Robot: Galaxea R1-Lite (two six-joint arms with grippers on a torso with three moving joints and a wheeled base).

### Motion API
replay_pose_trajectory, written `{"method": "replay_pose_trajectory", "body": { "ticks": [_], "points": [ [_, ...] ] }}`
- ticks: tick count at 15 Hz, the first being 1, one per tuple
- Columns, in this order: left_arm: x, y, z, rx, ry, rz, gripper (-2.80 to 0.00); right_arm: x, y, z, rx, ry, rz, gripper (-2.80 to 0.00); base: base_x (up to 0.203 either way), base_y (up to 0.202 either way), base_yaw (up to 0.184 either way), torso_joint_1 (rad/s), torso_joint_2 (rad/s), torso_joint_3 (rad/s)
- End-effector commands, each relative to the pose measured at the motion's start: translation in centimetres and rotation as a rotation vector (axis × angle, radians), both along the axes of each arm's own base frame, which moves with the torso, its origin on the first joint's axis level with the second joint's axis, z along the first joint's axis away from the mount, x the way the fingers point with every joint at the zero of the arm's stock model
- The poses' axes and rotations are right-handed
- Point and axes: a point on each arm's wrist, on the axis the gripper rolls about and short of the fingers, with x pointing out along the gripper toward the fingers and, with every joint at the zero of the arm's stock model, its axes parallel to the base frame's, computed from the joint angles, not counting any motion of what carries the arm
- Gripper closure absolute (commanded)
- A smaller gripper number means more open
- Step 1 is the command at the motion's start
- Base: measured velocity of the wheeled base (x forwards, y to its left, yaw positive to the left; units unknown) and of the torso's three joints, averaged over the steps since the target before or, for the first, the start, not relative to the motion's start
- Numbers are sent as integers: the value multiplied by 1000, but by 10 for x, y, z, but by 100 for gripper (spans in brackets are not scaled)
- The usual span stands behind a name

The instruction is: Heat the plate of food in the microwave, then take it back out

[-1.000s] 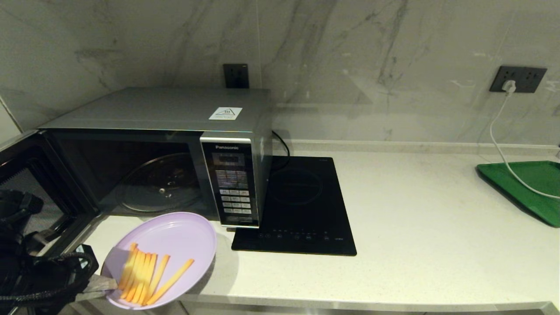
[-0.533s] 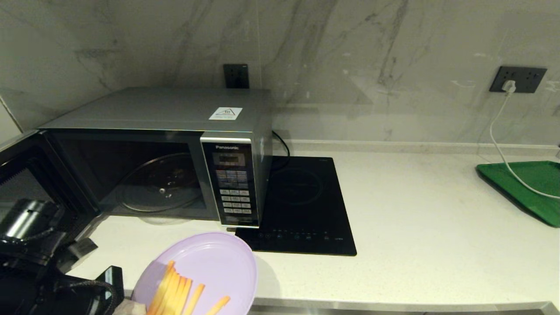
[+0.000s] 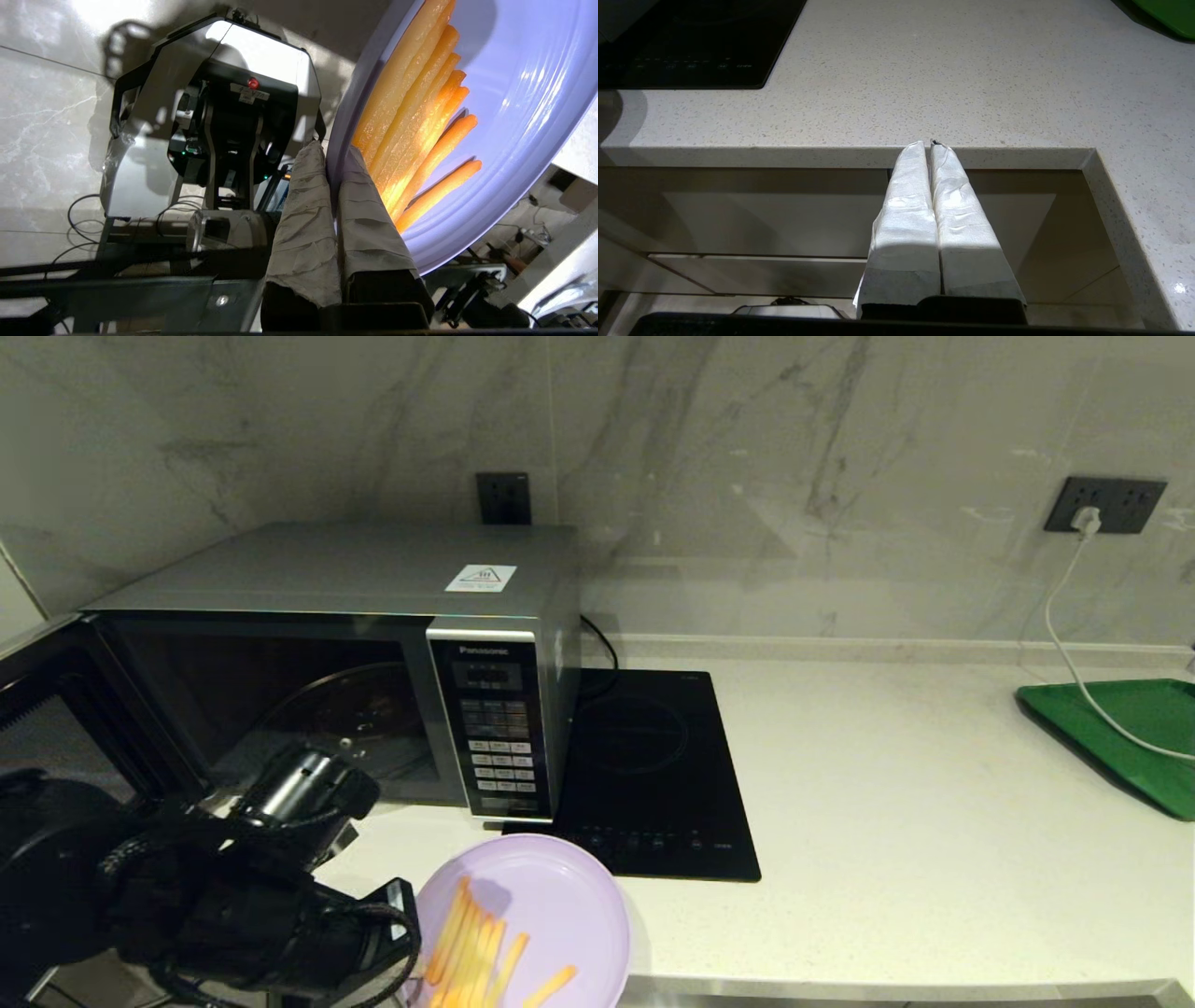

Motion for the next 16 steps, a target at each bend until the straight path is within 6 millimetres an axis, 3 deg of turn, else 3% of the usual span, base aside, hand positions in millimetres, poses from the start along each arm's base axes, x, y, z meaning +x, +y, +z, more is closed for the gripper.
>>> {"method": "replay_pose_trajectory", "body": {
  "ticks": [1,11,16],
  "points": [
    [11,-22,-13,16,45,-48,0,0,0,0,0,1,-1,0,0,0,0,0,0,0],
    [40,-82,-23,3,52,-109,0,0,0,0,0,1,1,0,0,0,0,0,0,0],
    [63,-101,-32,-2,54,-107,0,0,0,0,0,1,0,0,0,0,0,0,0,0]
  ]
}}
